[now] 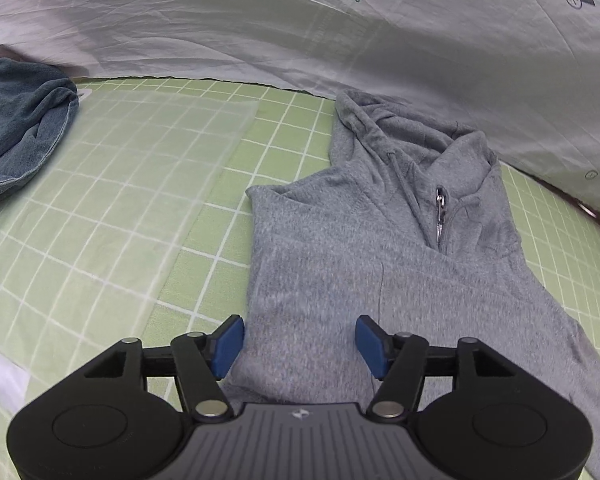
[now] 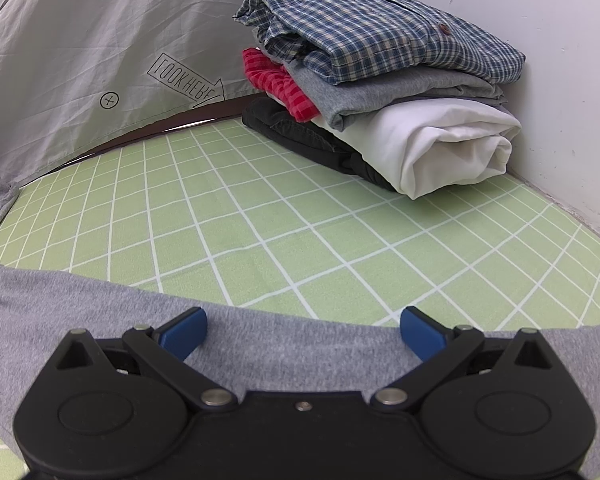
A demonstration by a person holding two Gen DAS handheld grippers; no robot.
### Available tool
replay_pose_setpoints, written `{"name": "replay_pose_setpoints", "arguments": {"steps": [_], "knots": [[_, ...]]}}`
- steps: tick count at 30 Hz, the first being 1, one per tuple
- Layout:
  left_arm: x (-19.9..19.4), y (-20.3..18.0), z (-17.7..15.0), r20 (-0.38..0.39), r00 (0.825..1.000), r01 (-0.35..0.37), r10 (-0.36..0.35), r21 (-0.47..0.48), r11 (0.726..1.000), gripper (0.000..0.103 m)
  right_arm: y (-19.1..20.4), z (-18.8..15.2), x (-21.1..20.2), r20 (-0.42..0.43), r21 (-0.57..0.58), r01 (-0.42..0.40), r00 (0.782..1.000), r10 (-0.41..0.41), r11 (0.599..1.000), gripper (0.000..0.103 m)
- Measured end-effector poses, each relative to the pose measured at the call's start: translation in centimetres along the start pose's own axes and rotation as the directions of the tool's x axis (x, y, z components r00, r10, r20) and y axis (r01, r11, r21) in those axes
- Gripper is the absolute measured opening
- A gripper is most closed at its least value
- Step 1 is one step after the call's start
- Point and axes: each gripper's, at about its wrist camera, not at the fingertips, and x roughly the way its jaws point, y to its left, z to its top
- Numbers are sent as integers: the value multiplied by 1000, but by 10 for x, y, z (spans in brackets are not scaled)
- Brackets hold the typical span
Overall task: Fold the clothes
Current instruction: 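Open the left gripper while the right gripper grasps the hoodie hem edge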
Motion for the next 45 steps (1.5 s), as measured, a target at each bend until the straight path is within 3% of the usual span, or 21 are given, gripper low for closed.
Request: {"name": "replay_pose_setpoints", "arguments": {"steps": [4, 7, 10, 17, 21, 30, 33, 35, 37, 39, 42, 45], "knots": [[6, -12, -17, -11, 995, -95, 96, 31, 995, 78, -11, -2, -12, -21, 54, -1, 1000, 2, 999, 103], [5, -11, -25, -19, 994, -107, 107, -8, 994, 81, -29, -7, -23, -25, 91, 24, 999, -22, 996, 103], [8, -13, -29, -35, 993, -115, 116, 9, 993, 93, -52, -11, -32, -30, 128, 76, 997, -73, 989, 103], [11, -24, -38, -21, 988, -151, 152, 53, 987, 96, -101, -21, -42, -50, 229, 210, 978, -204, 951, 103], [13, -20, -39, -24, 989, -147, 148, 34, 989, 99, -109, -24, -38, -83, 211, 264, 964, -252, 941, 103], [16, -13, -41, -28, 991, -135, 134, -16, 991, 103, -101, -26, -37, -69, 218, 274, 962, -265, 937, 103], [16, -13, -42, -26, 991, -131, 130, -21, 991, 103, -99, -27, -43, -44, 208, 256, 967, -252, 944, 86], [16, -12, -42, -24, 991, -130, 130, -21, 991, 103, -93, -27, -48, -30, 203, 247, 969, -247, 947, 44], [16, -12, -42, -23, 991, -130, 130, -21, 991, 103, -86, -25, -49, -34, 216, 235, 972, -233, 948, 30], [16, -12, -42, -22, 992, -128, 128, -22, 992, 103, -80, -21, -47, -39, 245, 197, 980, -193, 949, 24], [16, -10, -43, -22, 992, -123, 122, -24, 992, 103, -64, -12, -39, -53, 278, 83, 996, -71, 957, 19], [16, -10, -43, -21, 993, -120, 120, -30, 992, 103, -28, 0, -26, -68, 254, -52, 995, 72, 966, 16]]}}
